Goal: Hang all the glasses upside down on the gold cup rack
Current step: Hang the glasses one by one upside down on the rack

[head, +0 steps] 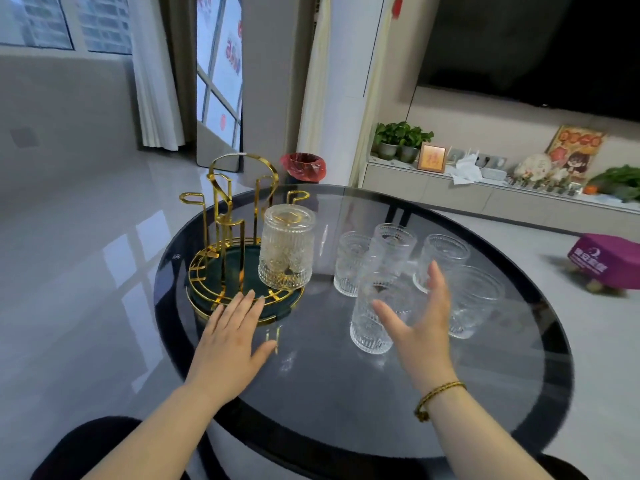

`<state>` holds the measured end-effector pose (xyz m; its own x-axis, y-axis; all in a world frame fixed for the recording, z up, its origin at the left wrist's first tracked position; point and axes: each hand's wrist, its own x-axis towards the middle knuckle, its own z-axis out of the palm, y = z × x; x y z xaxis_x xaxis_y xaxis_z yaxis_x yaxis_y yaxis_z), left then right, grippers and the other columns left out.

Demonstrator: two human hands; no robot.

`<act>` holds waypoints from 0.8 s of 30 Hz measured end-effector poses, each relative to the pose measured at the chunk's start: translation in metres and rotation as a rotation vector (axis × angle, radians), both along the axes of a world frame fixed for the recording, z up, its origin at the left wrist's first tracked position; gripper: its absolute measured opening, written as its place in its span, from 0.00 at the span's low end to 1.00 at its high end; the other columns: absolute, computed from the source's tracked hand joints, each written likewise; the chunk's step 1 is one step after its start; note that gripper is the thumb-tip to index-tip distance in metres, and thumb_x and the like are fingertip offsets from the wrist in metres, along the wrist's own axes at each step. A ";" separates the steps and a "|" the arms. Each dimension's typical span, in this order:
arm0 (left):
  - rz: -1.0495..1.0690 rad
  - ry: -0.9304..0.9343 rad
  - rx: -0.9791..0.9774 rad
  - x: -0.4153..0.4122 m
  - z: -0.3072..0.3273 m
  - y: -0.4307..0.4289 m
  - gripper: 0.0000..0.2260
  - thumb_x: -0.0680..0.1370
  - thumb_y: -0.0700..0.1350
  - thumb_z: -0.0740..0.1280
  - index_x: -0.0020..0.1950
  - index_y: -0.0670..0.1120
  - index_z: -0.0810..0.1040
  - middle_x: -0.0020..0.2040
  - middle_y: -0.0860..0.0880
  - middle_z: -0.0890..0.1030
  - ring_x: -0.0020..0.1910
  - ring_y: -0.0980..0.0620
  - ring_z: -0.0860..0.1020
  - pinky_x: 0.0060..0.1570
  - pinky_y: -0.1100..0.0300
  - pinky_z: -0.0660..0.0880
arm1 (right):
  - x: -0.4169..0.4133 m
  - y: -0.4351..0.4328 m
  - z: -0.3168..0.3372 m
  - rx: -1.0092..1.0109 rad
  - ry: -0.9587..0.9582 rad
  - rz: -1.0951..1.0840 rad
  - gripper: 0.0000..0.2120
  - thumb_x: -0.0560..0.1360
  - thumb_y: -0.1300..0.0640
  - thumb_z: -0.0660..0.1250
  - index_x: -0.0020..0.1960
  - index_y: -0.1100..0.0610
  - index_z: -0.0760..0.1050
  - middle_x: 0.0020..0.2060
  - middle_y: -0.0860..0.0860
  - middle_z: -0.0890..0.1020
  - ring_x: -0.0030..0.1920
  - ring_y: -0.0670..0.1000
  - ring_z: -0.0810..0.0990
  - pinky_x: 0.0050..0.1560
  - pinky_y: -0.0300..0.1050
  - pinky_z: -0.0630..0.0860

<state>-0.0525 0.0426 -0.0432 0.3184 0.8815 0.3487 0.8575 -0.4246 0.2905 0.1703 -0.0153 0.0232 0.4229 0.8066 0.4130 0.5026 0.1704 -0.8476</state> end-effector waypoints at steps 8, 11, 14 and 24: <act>0.040 0.027 -0.036 0.004 0.002 -0.001 0.30 0.76 0.56 0.59 0.72 0.47 0.50 0.75 0.48 0.52 0.73 0.52 0.46 0.71 0.55 0.43 | 0.002 -0.002 -0.050 -0.307 0.250 -0.023 0.52 0.61 0.51 0.74 0.71 0.48 0.40 0.71 0.48 0.59 0.71 0.52 0.55 0.71 0.52 0.56; 0.051 0.049 -0.041 0.004 0.002 0.000 0.30 0.76 0.56 0.58 0.73 0.48 0.49 0.75 0.49 0.52 0.73 0.52 0.46 0.71 0.55 0.45 | 0.001 0.006 -0.053 -0.388 0.109 -0.136 0.53 0.60 0.46 0.74 0.71 0.51 0.41 0.70 0.51 0.63 0.71 0.55 0.57 0.72 0.53 0.51; 0.060 0.052 -0.050 0.005 0.002 -0.001 0.30 0.76 0.56 0.58 0.73 0.48 0.49 0.75 0.49 0.52 0.73 0.53 0.46 0.71 0.54 0.47 | 0.000 0.012 -0.055 -0.425 -0.011 -0.190 0.52 0.60 0.43 0.72 0.71 0.54 0.42 0.71 0.52 0.63 0.71 0.51 0.59 0.72 0.47 0.44; 0.054 0.004 -0.072 0.006 0.007 -0.004 0.29 0.76 0.54 0.60 0.72 0.48 0.51 0.75 0.49 0.53 0.73 0.52 0.47 0.71 0.52 0.48 | 0.003 0.020 -0.060 -0.432 -0.061 -0.245 0.37 0.58 0.43 0.72 0.61 0.56 0.61 0.56 0.51 0.77 0.62 0.51 0.71 0.73 0.49 0.47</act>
<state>-0.0467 0.0388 -0.0357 0.2713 0.9200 0.2830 0.8796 -0.3563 0.3151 0.1730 0.0049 -0.0367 0.6069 0.7894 0.0928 0.5347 -0.3190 -0.7825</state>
